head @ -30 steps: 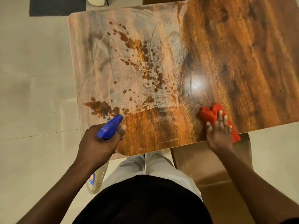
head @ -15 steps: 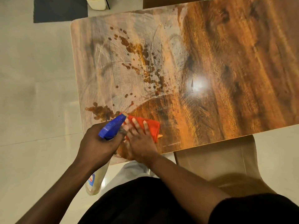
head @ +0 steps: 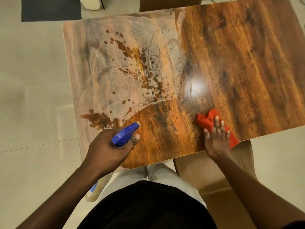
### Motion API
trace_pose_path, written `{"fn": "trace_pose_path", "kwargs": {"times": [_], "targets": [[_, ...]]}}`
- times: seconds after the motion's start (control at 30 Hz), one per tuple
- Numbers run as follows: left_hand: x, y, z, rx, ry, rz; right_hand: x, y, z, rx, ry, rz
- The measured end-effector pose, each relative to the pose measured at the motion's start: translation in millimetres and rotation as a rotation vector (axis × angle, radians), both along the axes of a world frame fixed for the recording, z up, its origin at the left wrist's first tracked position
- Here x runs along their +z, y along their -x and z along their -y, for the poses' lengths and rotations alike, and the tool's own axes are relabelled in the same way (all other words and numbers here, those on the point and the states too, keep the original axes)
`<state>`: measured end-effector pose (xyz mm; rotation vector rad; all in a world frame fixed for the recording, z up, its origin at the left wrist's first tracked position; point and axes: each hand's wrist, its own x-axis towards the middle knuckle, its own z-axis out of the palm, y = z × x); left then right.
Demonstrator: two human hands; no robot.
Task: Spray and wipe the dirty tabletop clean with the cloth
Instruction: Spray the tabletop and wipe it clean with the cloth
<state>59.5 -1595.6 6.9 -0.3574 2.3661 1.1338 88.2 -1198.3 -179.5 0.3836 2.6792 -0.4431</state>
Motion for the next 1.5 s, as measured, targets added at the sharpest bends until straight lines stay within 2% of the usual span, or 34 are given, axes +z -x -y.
{"fn": "trace_pose_path", "kwargs": {"times": [0.1, 0.17, 0.3, 0.47, 0.6, 0.67, 0.73, 0.83, 0.97, 1.07, 1.13, 1.2, 1.33, 1.5], "targets": [[1, -5, 5, 0.026, -0.013, 0.021, -1, 55, 18, -0.219, -0.021, -0.017], [1, -10, 8, 0.016, -0.026, 0.025, -3, 79, 47, -0.182, -0.025, -0.015], [1, -13, 8, 0.024, -0.038, 0.058, -8, 83, 134, 0.171, -0.001, -0.005], [1, -8, 1, 0.051, -0.019, 0.038, -11, 10, 231, 0.621, 0.101, -0.034], [-2, 1, 0, 0.073, -0.014, 0.004, -16, -29, 205, 0.919, 0.103, -0.089], [-5, 7, 1, 0.121, -0.028, -0.014, -17, -28, 167, 0.986, 0.06, -0.103], [-8, 14, 3, 0.177, -0.047, -0.046, -15, -21, 122, 0.893, 0.026, -0.098], [-14, 26, 7, 0.249, -0.072, -0.105, -5, 3, 49, 0.637, -0.054, -0.034], [-15, 40, 11, 0.348, -0.071, -0.167, 2, 69, -31, 0.149, -0.016, 0.011], [-14, 48, 12, 0.377, -0.06, -0.191, 0, 145, -41, -0.304, 0.021, 0.021], [-13, 52, 12, 0.38, -0.046, -0.2, -2, 190, -18, -0.412, 0.029, 0.039], [-11, 53, 13, 0.393, -0.054, -0.207, -6, 221, 23, -0.323, 0.031, 0.031], [-9, 55, 16, 0.404, -0.051, -0.208, -8, 238, 139, 0.094, 0.021, 0.028], [-3, 62, 18, 0.418, -0.038, -0.185, -10, 169, 266, 0.696, 0.123, -0.024]]}}
